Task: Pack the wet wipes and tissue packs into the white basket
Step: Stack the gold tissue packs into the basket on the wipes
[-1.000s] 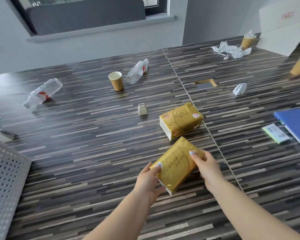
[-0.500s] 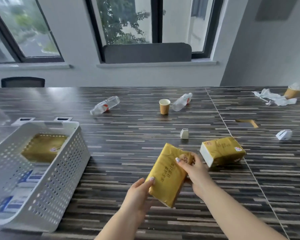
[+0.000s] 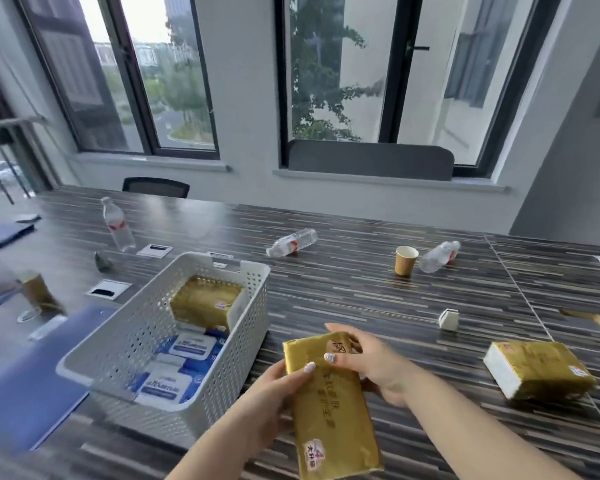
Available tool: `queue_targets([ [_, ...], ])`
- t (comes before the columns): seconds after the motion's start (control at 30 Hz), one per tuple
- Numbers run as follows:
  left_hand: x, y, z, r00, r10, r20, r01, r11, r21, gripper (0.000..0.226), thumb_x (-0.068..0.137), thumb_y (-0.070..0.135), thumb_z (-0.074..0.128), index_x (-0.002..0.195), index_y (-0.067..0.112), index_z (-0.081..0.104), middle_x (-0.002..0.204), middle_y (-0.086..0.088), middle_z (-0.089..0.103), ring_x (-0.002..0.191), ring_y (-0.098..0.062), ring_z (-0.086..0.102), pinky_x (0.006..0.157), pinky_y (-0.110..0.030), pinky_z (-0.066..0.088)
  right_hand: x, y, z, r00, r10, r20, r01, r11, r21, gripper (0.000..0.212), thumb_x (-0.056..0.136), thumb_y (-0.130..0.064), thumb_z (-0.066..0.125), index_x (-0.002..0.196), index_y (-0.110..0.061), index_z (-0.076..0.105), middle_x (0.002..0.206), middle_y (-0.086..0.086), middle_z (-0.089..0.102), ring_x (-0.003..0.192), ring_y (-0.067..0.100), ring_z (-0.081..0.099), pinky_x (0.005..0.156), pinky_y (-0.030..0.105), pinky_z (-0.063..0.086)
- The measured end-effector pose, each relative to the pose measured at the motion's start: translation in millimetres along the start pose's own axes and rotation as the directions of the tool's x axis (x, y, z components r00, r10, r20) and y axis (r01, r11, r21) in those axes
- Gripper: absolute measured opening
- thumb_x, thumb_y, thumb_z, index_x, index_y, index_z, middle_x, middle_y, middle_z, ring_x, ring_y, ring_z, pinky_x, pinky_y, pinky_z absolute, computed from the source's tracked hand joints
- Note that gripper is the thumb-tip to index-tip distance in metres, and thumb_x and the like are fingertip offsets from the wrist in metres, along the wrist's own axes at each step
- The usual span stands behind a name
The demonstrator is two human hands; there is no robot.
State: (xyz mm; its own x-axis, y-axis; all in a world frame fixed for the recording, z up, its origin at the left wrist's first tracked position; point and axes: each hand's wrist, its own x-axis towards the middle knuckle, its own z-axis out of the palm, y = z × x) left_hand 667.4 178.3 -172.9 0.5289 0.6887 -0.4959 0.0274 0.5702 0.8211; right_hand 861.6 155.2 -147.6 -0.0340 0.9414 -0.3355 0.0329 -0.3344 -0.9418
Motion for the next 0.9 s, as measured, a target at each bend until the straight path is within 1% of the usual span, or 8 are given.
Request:
queue_targets([
  [0.17,-4.5,4.6,-17.8,0.989,0.093,-0.112,-0.106,0.988,-0.112,0.067,0.066,0.036,0.080,0.125,0.017,0.055,0.118,-0.017,0.067,0.105,-0.036,0.066,0.072,-0.045,0.058,15.4,5.4,16.7,0.994,0.036,-0.106,-0.006,0.964,0.265,0.059,0.080,-0.021,0.071,0.134,-0.025,0.047,0.130,0.006,0.055,0.118,0.022,0.054,0.084,0.037,0.053],
  [0.37,5.7,7.1,-27.5,0.945,0.127,-0.300,-0.252,0.869,-0.426,0.074,0.060,0.030,0.081,0.127,0.015,0.053,0.121,-0.017,0.063,0.109,-0.037,0.061,0.074,-0.049,0.057,8.8,31.0,23.1,0.954,0.156,-0.257,-0.005,0.863,0.506,0.071,0.063,-0.035,0.074,0.130,-0.025,0.052,0.122,0.009,0.061,0.119,0.033,0.054,0.086,0.051,0.046],
  [0.5,13.8,8.4,-17.9,0.935,0.143,-0.325,-0.283,0.853,-0.439,0.060,0.076,0.029,0.075,0.131,0.022,0.052,0.123,-0.009,0.063,0.110,-0.030,0.058,0.102,-0.052,0.042,3.7,32.5,42.4,0.991,0.077,-0.110,-0.008,0.847,0.531,0.073,0.051,-0.043,0.089,0.117,-0.022,0.064,0.114,0.013,0.070,0.107,0.034,0.063,0.085,0.044,0.044],
  [0.57,15.5,8.4,-11.2,0.936,0.144,-0.320,-0.284,0.847,-0.450,0.068,0.068,0.033,0.078,0.131,0.026,0.053,0.126,-0.009,0.063,0.116,-0.031,0.058,0.107,-0.052,0.037,4.1,26.7,47.6,0.990,0.063,-0.124,0.005,0.874,0.486,0.092,0.031,-0.044,0.094,0.115,-0.020,0.065,0.112,0.013,0.072,0.107,0.034,0.063,0.093,0.044,0.043],
  [0.63,16.2,9.1,-9.4,0.946,0.124,-0.300,-0.261,0.839,-0.477,0.074,0.061,0.034,0.079,0.130,0.026,0.053,0.127,-0.010,0.063,0.119,-0.032,0.057,0.107,-0.051,0.035,4.3,19.6,49.7,0.984,0.038,-0.174,0.051,0.875,0.481,0.104,0.020,-0.043,0.095,0.114,-0.014,0.063,0.107,0.013,0.073,0.098,0.031,0.067,0.079,0.037,0.052],
  [0.7,16.8,10.8,-12.3,0.962,0.096,-0.256,-0.215,0.845,-0.490,0.075,0.060,0.035,0.078,0.130,0.023,0.055,0.127,-0.009,0.064,0.113,-0.026,0.058,0.105,-0.048,0.034,2.2,12.1,48.2,0.973,0.019,-0.230,0.094,0.878,0.470,0.103,0.022,-0.040,0.096,0.114,-0.007,0.062,0.102,0.015,0.074,0.088,0.027,0.070,0.069,0.034,0.056],
  [0.8,13.9,14.1,-27.9,0.983,0.103,-0.153,-0.162,0.880,-0.446,0.074,0.058,0.045,0.077,0.127,0.025,0.059,0.136,-0.003,0.058,0.118,-0.017,0.049,0.111,-0.055,0.020,1.3,6.9,38.9,0.962,0.022,-0.274,0.123,0.857,0.501,0.090,0.042,-0.031,0.092,0.121,-0.003,0.058,0.107,0.019,0.072,0.098,0.032,0.065,0.093,0.045,0.049],
  [0.9,10.6,19.8,-55.4,0.989,0.142,-0.030,-0.144,0.922,-0.358,0.087,0.051,0.060,0.080,0.129,0.031,0.055,0.141,0.001,0.054,0.130,-0.016,0.040,0.113,-0.060,0.009,-0.6,3.2,27.8,0.976,-0.002,-0.219,0.109,0.872,0.478,0.105,0.029,-0.037,0.097,0.121,-0.005,0.057,0.113,0.018,0.070,0.110,0.035,0.062,0.092,0.043,0.050],
])
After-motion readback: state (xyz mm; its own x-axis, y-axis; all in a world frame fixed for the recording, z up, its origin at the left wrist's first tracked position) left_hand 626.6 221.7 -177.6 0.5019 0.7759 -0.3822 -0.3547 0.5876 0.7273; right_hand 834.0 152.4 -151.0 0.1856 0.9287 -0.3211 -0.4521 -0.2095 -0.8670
